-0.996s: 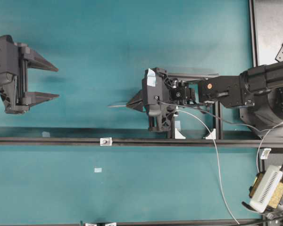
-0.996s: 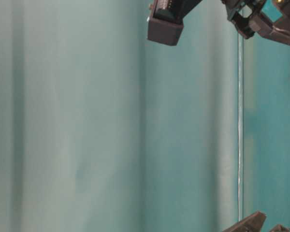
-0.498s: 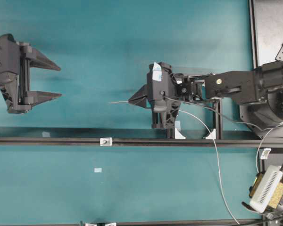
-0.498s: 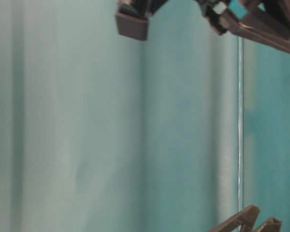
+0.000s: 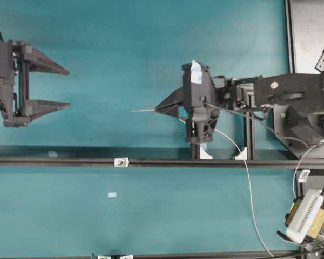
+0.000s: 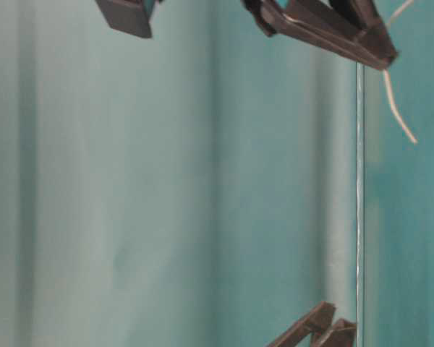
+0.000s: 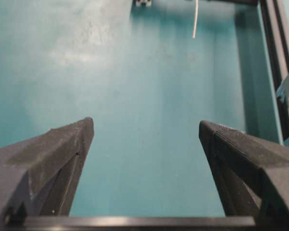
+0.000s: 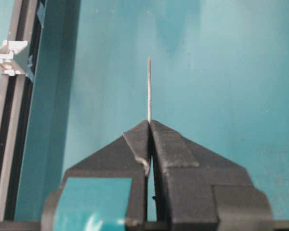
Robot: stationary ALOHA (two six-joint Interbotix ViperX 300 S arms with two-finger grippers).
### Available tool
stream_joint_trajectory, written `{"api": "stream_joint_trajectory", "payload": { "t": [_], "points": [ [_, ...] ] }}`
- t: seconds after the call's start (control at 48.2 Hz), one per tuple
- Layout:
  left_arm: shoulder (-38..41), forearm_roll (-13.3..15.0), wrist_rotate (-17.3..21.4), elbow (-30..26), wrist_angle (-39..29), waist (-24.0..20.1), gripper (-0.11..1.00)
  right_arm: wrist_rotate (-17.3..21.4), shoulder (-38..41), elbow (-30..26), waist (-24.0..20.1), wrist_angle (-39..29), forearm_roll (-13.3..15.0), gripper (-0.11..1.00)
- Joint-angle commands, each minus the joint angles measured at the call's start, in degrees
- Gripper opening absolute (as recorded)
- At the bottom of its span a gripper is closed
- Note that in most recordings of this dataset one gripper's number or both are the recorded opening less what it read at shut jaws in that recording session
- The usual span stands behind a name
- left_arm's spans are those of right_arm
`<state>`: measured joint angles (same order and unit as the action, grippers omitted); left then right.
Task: Insert the wire into the hole on the right side and pull it with the left arm.
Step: 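Lift the grasped wire and pull it free of the fixture, then carry the wire down to the white bracket on the lower rail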
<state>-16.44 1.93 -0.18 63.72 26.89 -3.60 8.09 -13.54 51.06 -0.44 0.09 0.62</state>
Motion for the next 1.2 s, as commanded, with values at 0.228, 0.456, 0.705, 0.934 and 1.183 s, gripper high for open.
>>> {"api": "stream_joint_trajectory", "payload": {
  "t": [0.228, 0.456, 0.705, 0.934, 1.183],
  "points": [
    [-5.54, 0.09, 0.26, -1.93, -4.31, -0.18, 0.78, 0.0, -6.94, -0.7, 0.35, -2.64, 2.2, 0.01],
    [-6.68, 0.09, -0.18, -2.02, -4.66, -0.18, 0.78, 0.09, -7.82, 0.62, 0.35, -2.2, 2.2, 0.01],
    [-2.64, 0.09, -0.62, -2.11, -3.08, 1.32, 0.78, 0.44, -7.82, 3.16, 0.35, 2.81, 2.2, 0.01],
    [2.02, 0.09, -0.62, -1.05, 6.33, 3.78, 0.79, 0.53, -7.38, 6.86, -1.05, 11.6, 1.67, 0.01],
    [6.06, 0.44, -1.41, 1.49, 18.46, 7.56, 0.79, 0.44, -5.62, 10.37, -5.36, 20.65, -1.32, 0.01]
  ]
}}
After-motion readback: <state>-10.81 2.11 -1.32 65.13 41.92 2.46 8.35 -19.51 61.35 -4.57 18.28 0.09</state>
